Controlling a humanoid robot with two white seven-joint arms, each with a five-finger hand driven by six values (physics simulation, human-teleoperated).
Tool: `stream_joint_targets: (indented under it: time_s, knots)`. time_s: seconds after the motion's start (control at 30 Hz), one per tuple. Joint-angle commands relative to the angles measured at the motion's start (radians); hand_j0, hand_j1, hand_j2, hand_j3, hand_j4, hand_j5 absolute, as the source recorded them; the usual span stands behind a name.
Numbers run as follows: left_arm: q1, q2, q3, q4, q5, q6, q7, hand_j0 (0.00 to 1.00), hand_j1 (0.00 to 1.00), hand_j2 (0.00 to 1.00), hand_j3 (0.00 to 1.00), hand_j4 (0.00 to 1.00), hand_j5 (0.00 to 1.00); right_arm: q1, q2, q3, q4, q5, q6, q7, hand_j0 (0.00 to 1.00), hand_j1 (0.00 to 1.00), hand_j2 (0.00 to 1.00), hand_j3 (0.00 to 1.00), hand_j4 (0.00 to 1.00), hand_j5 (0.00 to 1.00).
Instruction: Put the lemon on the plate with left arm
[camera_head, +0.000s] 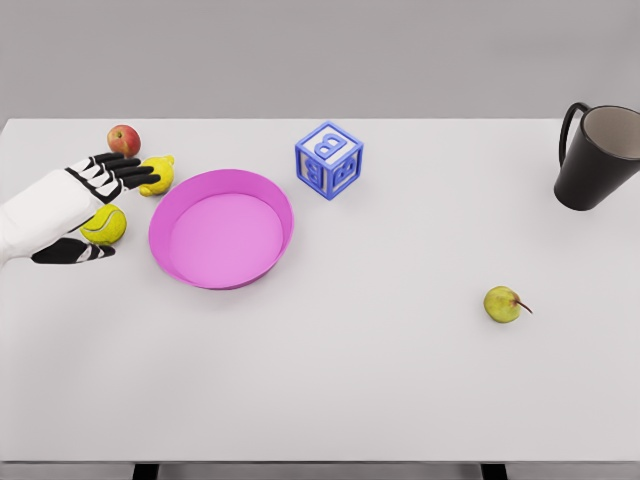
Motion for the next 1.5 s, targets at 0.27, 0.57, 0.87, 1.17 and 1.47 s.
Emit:
stream_joint_targets:
  time_s: [0.27, 0.57, 0.87, 1.17, 1.47]
  knots:
    - [-0.026, 0.005, 0.008, 0.070, 0.001, 0.001, -0.001, 1.00, 1.00, 1.00, 1.00, 1.00, 1.00, -0.002, 0.000, 0.000, 0.001, 0.000, 0.000, 0.000, 1.00, 1.00, 1.00, 1.00, 1.00, 1.00]
    - [-0.414, -0.001, -0.245, 0.420, 0.001, 0.001, -0.308, 1.00, 1.00, 1.00, 1.00, 1.00, 1.00, -0.002, 0.000, 0.000, -0.001, 0.000, 0.000, 0.000, 1.00, 1.00, 1.00, 1.00, 1.00, 1.00]
    - [-0.634, -0.043, -0.367, 0.560, -0.007, 0.001, -0.308, 1.00, 1.00, 1.00, 1.00, 1.00, 1.00, -0.002, 0.000, 0.000, 0.001, 0.000, 0.000, 0.000, 1.00, 1.00, 1.00, 1.00, 1.00, 1.00]
    - [-0.753, -0.187, -0.367, 0.735, -0.217, 0.001, -0.308, 1.00, 1.00, 1.00, 1.00, 1.00, 1.00, 0.000, 0.000, 0.000, 0.001, 0.000, 0.000, 0.000, 1.00, 1.00, 1.00, 1.00, 1.00, 1.00]
    - [-0.785, -0.245, -0.365, 0.752, -0.318, 0.001, -0.308, 1.00, 1.00, 1.00, 1.00, 1.00, 1.00, -0.002, 0.000, 0.000, -0.001, 0.000, 0.000, 0.000, 1.00, 1.00, 1.00, 1.00, 1.00, 1.00]
